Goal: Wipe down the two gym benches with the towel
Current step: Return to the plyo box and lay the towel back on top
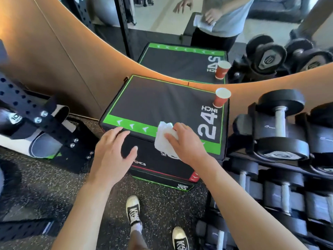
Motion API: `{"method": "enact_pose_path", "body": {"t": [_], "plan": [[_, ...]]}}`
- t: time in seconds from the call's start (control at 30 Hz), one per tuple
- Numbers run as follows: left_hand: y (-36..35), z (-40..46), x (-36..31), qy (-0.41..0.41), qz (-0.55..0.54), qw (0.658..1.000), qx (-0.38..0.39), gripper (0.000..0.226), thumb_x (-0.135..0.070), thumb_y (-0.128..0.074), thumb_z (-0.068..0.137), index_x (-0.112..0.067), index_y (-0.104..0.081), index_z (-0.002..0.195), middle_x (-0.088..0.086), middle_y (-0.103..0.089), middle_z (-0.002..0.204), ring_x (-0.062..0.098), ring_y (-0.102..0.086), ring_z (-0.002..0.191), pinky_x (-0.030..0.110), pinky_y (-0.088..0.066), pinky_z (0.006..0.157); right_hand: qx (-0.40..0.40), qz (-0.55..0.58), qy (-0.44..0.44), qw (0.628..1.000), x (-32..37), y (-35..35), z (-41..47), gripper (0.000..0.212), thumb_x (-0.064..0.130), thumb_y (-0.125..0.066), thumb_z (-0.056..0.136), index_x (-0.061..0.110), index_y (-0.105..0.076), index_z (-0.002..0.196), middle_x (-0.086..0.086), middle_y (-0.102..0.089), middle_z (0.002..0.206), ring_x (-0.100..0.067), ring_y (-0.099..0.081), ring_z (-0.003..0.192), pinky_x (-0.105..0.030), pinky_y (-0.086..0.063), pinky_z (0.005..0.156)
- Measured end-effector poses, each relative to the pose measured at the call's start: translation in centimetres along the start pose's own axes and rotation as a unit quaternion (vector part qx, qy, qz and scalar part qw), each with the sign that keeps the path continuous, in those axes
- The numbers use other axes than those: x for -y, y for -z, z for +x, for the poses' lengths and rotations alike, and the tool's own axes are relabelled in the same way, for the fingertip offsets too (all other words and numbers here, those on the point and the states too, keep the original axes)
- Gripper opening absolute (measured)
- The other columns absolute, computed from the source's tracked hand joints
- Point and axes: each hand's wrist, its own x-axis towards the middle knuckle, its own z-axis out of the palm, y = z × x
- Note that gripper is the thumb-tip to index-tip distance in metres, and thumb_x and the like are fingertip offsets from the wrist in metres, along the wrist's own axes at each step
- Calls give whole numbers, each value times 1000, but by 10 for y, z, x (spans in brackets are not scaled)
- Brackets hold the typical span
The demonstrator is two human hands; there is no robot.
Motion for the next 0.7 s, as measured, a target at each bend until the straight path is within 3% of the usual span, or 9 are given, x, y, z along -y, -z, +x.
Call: {"method": "enact_pose_path", "body": {"t": [0.27,0.4,0.7], "plan": [[5,129,96,-72,27,996,46,61,-50,-55,92,-14,-62,141,6,-51,152,31,-44,143,53,-42,112,-5,-31,-53,998,36,-57,103,30,45,-53,103,16,-54,110,3,-58,105,-24,-53,100,-38,-44,75],[3,188,134,-118,48,990,64,56,-45,-66,96,-14,-60,142,7,-50,153,32,-44,144,57,-42,112,-2,-62,-78,995,48,-82,138,31,45,-52,103,15,-54,110,2,-57,105,-24,-53,100,-34,-35,72],[-36,254,152,-164,28,978,125,59,-51,-59,97,-19,-57,146,2,-46,157,28,-39,148,53,-38,116,12,-81,-107,991,41,-116,187,35,46,-52,104,12,-56,113,-1,-59,108,-25,-52,101,-37,-40,78]]}}
